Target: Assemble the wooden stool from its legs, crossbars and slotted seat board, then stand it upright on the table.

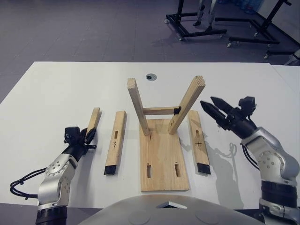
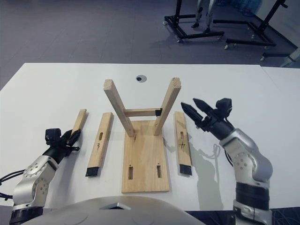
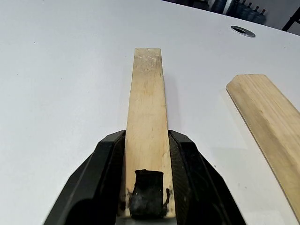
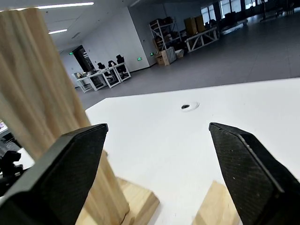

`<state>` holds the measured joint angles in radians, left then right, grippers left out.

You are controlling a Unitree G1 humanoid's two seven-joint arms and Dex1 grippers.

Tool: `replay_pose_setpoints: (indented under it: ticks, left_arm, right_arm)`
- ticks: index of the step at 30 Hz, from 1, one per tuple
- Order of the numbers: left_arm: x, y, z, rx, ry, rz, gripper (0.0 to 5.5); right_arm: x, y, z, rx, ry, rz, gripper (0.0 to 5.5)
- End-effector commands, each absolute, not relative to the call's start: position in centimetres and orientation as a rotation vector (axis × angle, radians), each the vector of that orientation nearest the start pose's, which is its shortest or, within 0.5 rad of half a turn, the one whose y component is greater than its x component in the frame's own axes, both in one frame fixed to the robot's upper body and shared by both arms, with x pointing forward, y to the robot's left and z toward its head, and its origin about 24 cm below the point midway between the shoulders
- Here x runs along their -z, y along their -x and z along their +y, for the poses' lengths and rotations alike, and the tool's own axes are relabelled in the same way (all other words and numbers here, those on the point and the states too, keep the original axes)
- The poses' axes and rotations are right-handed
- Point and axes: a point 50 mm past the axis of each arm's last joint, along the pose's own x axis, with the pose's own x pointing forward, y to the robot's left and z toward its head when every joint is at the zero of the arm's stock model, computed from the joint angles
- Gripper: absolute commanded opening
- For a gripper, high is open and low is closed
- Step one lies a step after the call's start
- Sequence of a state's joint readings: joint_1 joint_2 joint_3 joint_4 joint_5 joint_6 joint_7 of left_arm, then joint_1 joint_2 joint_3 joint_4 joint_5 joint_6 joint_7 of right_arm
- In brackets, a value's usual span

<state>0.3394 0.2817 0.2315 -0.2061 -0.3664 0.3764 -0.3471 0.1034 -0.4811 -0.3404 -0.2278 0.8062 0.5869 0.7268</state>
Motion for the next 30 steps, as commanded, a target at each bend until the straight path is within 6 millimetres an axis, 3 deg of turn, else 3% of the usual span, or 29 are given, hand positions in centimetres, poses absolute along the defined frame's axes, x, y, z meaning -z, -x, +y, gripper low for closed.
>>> replay_pose_setpoints:
  ticks: [1, 4, 6, 10, 16, 20, 22, 25, 30]
  left_arm:
    - [-4.4, -15.0, 25.5, 0.213, 0.165, 0.254, 1.28]
    - [-8.3, -11.6, 23.3, 0.631, 0.304, 0.163, 1.28]
    - [-9.2, -11.5, 22.4, 0.724, 0.239, 0.125, 1.28]
    - [-9.7, -13.6, 20.3, 0.748, -0.101, -0.026, 1.28]
    - [-10.0, -14.4, 19.0, 0.640, -0.324, -0.218, 1.28]
    - [-9.5, -14.9, 19.5, 0.546, -0.398, -0.265, 1.28]
    - [-9.9, -15.5, 18.8, 0.560, -0.424, -0.312, 1.28]
    - [-11.3, -16.0, 17.8, 0.603, -0.409, -0.393, 1.28]
    - [-13.2, -16.2, 19.0, 0.512, -0.412, -0.439, 1.28]
  right_arm:
    - [-9.2, -18.2, -25.4, -0.733, -0.445, 0.269, 4.00]
    - [-9.7, -16.7, -22.7, -0.889, -0.537, 0.315, 4.00]
    - [-9.8, -16.9, -21.1, -0.912, -0.594, 0.297, 4.00]
    - [-10.7, -17.2, -18.0, -0.967, -0.707, 0.242, 4.00]
    - [-12.0, -18.3, -15.5, -1.013, -0.766, 0.199, 4.00]
    - [-12.3, -19.0, -14.6, -1.027, -0.781, 0.187, 4.00]
    - [-12.6, -19.7, -14.2, -1.024, -0.798, 0.167, 4.00]
    - [-13.1, -20.3, -13.6, -1.045, -0.831, 0.147, 4.00]
    - [-13.7, -20.4, -12.9, -1.073, -0.856, 0.119, 4.00]
